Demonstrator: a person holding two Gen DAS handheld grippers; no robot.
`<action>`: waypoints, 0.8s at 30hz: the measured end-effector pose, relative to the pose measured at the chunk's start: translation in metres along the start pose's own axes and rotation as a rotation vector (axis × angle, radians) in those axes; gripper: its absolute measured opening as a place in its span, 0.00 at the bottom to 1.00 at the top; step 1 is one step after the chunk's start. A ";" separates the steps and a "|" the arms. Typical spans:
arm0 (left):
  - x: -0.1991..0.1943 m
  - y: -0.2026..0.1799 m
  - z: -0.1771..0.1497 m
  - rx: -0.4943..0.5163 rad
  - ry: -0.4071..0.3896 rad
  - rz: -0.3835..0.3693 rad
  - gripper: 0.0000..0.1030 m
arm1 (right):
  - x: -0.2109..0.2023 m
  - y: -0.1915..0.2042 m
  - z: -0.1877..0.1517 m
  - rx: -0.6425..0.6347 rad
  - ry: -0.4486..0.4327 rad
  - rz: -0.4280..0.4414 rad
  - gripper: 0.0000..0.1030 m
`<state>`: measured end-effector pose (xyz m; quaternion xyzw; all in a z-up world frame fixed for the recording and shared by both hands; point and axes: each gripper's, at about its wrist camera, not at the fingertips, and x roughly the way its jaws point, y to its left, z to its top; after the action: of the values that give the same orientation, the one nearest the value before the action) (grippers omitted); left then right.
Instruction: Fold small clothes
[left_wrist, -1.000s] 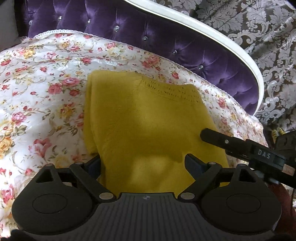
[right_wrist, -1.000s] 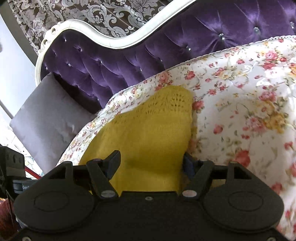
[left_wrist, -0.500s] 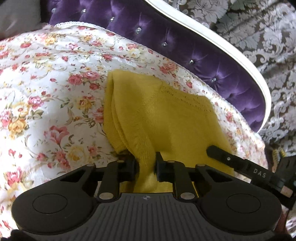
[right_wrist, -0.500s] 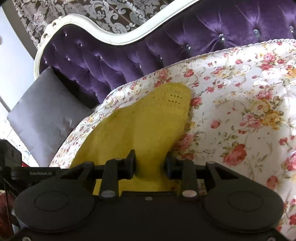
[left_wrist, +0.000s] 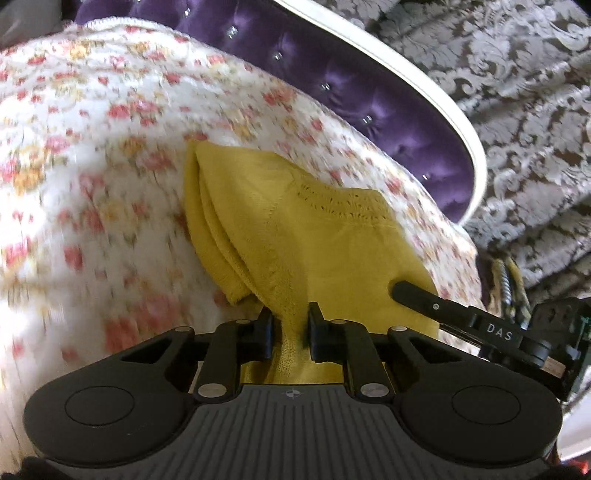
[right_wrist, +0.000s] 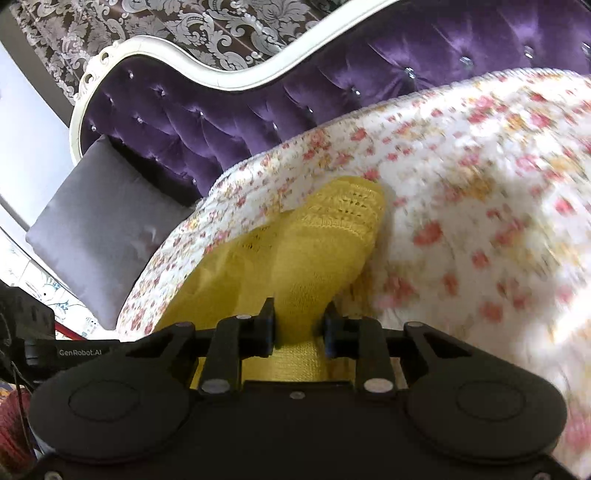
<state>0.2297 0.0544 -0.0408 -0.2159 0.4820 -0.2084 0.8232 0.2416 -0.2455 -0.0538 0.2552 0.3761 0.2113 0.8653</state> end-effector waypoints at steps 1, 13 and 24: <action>-0.003 -0.002 -0.007 -0.001 0.007 -0.008 0.16 | -0.007 0.001 -0.004 0.006 0.004 -0.001 0.35; -0.045 -0.019 -0.075 0.070 0.059 -0.015 0.16 | -0.075 0.009 -0.065 0.017 0.051 -0.050 0.40; -0.050 -0.049 -0.078 0.321 -0.137 0.217 0.17 | -0.090 0.019 -0.054 -0.128 -0.129 -0.193 0.51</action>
<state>0.1316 0.0296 -0.0122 -0.0425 0.4058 -0.1774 0.8956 0.1410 -0.2659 -0.0251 0.1752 0.3280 0.1338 0.9186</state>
